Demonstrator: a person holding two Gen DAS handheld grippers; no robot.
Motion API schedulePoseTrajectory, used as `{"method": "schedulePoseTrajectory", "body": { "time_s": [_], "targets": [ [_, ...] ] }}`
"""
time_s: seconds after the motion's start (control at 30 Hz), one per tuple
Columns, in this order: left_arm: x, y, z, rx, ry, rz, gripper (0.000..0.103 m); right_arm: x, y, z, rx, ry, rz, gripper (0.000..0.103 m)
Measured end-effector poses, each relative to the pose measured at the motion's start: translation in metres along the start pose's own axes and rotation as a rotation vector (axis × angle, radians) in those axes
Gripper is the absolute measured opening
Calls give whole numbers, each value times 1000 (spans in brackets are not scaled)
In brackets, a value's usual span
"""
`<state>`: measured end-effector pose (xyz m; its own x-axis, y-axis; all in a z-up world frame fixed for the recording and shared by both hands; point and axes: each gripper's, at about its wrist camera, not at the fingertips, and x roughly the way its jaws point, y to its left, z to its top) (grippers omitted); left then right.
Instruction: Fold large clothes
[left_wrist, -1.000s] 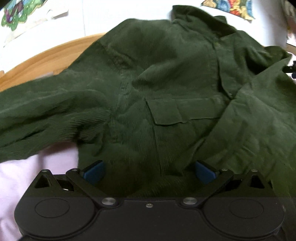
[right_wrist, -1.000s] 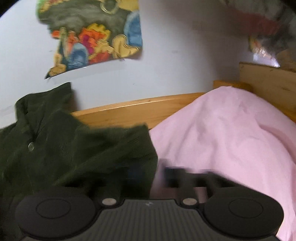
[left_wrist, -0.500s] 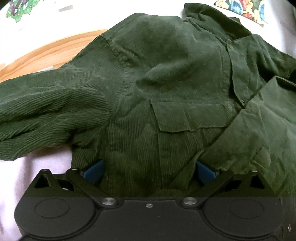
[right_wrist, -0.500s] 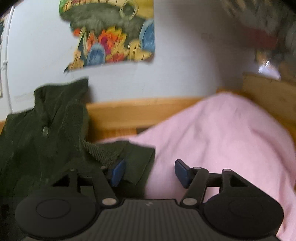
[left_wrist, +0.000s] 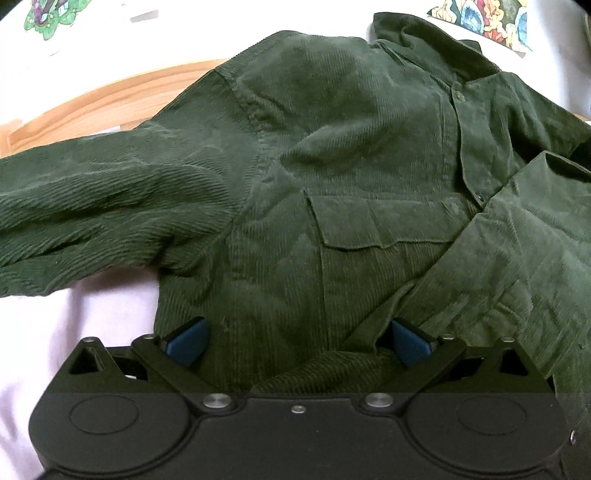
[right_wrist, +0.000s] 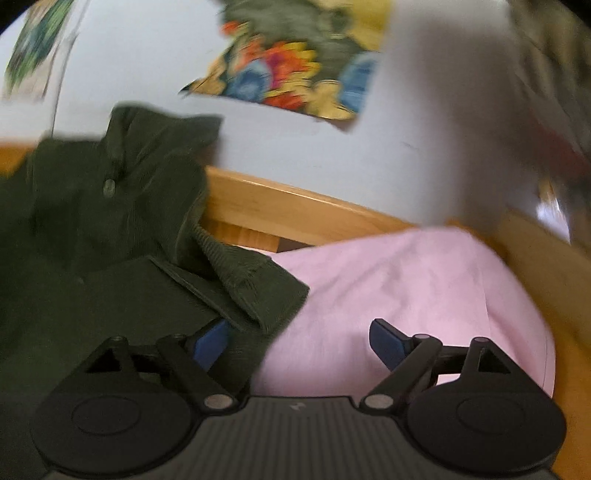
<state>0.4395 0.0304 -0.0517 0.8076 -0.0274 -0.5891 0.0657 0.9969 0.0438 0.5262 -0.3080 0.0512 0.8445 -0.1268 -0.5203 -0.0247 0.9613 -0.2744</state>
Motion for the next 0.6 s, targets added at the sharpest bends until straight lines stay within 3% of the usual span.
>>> {"method": "schedulePoseTrajectory", "body": {
  "time_s": [0.03, 0.1, 0.13, 0.17, 0.43, 0.53, 0.6],
  "targets": [
    [1, 0, 1, -1, 1, 1, 103, 8, 4, 4, -31, -4, -4, 87],
    [1, 0, 1, -3, 0, 2, 103, 25, 11, 15, -96, 25, -6, 71],
    [1, 0, 0, -2, -2, 2, 103, 33, 15, 20, -136, 52, -1, 33],
    [1, 0, -1, -1, -5, 3, 103, 39, 19, 25, -172, 66, -29, 4],
    [-2, -5, 5, -5, -52, -51, 103, 51, 18, 77, -230, -53, -147, 2],
    [5, -13, 12, 29, -47, -28, 103, 82, 19, 66, -186, 64, -180, 2],
    [13, -17, 14, 54, -31, 3, 103, 81, 9, 51, -117, 94, -189, 18]
  ]
}}
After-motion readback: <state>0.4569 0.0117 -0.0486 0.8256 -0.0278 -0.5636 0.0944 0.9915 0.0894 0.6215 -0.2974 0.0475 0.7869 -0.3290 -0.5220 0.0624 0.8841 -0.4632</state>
